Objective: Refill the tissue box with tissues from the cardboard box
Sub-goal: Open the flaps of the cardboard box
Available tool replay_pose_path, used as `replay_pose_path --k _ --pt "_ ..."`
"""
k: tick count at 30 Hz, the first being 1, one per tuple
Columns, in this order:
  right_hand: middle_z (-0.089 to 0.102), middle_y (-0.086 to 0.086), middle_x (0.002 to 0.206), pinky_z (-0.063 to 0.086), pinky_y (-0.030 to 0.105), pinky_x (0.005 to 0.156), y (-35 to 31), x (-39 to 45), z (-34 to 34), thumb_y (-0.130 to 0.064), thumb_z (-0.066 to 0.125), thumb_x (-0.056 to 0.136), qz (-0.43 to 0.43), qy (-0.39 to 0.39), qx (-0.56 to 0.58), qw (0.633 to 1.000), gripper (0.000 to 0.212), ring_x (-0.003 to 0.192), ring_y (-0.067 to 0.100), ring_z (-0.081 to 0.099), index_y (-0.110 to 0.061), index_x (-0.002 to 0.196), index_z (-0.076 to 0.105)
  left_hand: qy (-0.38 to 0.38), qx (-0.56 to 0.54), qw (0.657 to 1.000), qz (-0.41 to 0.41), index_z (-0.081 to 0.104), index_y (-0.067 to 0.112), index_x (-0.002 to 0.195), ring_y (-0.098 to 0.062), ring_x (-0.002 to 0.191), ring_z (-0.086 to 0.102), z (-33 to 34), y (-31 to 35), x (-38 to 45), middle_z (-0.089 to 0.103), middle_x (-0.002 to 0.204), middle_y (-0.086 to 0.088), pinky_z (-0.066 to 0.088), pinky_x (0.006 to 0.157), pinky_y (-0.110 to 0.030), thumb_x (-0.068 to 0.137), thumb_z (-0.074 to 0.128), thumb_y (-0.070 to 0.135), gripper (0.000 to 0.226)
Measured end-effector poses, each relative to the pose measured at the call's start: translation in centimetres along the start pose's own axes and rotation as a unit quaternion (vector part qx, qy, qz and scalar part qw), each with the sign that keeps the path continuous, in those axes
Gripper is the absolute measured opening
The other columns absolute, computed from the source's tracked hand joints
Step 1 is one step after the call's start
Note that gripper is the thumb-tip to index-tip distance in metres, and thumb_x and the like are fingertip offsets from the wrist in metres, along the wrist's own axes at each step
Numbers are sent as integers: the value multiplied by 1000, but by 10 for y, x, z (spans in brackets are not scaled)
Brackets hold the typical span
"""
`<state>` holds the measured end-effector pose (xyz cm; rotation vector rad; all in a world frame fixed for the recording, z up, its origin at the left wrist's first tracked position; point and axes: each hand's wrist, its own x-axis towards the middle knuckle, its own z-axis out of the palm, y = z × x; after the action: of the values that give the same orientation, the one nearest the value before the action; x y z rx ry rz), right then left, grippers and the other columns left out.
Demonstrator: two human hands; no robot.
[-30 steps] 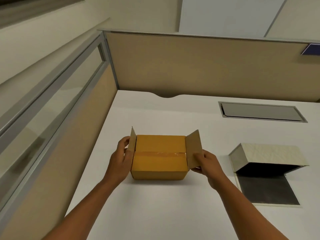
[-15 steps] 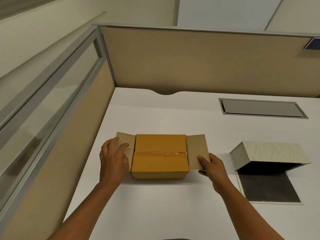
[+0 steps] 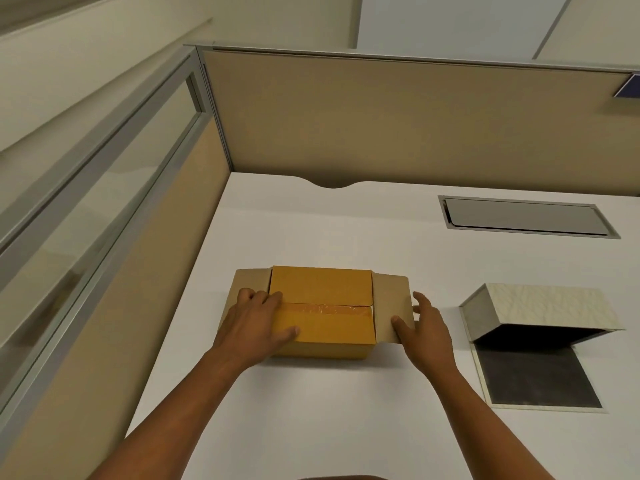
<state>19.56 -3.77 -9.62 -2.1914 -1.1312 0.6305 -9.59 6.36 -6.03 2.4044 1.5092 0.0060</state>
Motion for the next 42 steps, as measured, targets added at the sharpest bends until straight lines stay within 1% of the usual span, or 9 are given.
replay_pose_path --k 8,15,20,24,28,31,34,38,42 --pt "39 16 144 48 43 90 -12 1 1 -27 62 93 -63 -11 -73 995 69 120 34 50 -15 150 27 -24 -71 997 -17 32 22 147 -22 133 30 1 0 -1 40 150 2 43 101 -39 80 63 66 87" --pt "38 16 145 47 39 89 -16 8 -5 -25 63 92 -38 -26 -71 996 65 119 31 52 -15 148 32 -55 -7 998 -20 30 27 145 -23 129 32 -3 2 8 39 141 1 45 97 -40 67 64 78 99" --pt "39 16 145 48 40 90 -16 10 -4 -25 61 93 -43 -33 -82 995 61 118 32 53 -14 146 35 -64 -20 998 -21 36 28 142 -21 126 34 -8 3 12 42 134 2 42 99 -37 57 72 78 104" --pt "39 16 145 49 39 87 -15 11 -6 -26 62 92 -44 -34 -91 994 61 116 32 55 -14 146 36 -16 -47 999 -4 49 30 129 -16 118 37 -12 2 11 46 122 6 42 92 -31 59 78 70 86" --pt "40 14 145 48 40 91 -18 10 -9 -22 61 91 -49 -23 -104 993 58 119 33 51 -16 145 39 10 -51 996 68 56 29 122 -13 108 43 -14 5 5 51 115 8 44 84 -27 71 77 59 62" --pt "44 13 144 47 44 95 -30 2 -14 -13 57 91 -96 24 -107 989 47 126 33 42 -15 137 50 64 -17 982 178 62 24 104 -12 92 50 -7 5 -9 58 101 8 51 69 -31 80 75 46 35" --pt "49 14 142 46 57 94 -42 -11 -17 -5 63 84 -189 86 -167 964 39 134 36 36 -16 122 63 112 0 968 225 62 24 91 -10 77 51 -1 6 -23 59 87 9 47 55 -25 82 77 32 19" --pt "51 17 141 39 56 95 -50 -32 -14 6 64 76 -270 116 -167 941 38 138 41 33 -17 105 71 125 3 963 240 67 23 97 -11 74 53 4 9 -34 62 86 8 44 53 -23 86 72 23 12" --pt "63 10 124 45 47 90 -40 -41 -16 -13 45 83 -348 74 -114 928 31 126 32 48 -17 92 74 85 -30 971 220 67 28 109 -7 88 59 7 13 -51 66 99 14 52 64 -23 95 54 48 27"
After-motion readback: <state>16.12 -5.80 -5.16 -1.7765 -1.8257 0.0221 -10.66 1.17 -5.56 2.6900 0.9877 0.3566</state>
